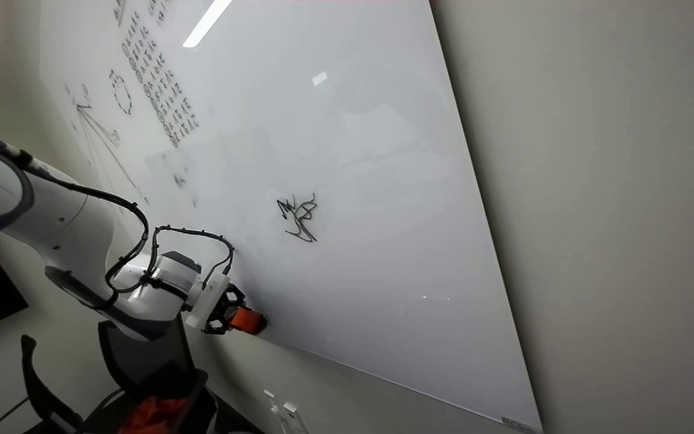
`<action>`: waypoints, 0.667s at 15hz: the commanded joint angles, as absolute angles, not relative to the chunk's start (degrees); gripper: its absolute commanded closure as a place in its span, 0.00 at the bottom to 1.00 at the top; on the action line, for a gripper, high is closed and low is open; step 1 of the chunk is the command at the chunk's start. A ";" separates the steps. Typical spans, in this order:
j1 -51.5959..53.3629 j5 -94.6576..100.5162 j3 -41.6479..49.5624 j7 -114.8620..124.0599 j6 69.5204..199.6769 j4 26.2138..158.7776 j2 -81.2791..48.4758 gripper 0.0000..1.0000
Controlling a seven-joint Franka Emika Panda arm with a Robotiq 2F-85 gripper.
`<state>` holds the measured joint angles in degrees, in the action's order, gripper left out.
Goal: Use the whiteboard eraser to erase the scribble on the whiteboard
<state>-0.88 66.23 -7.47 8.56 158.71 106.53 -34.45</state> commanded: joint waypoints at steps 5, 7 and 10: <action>0.11 73.55 -6.43 14.06 158.62 117.40 -24.73 0.69; 0.79 77.43 -6.02 17.76 158.05 121.39 -21.39 0.69; 1.82 86.15 -5.92 25.34 156.92 127.61 -15.97 0.69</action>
<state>-0.20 79.14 -7.20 18.17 158.72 119.71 -23.82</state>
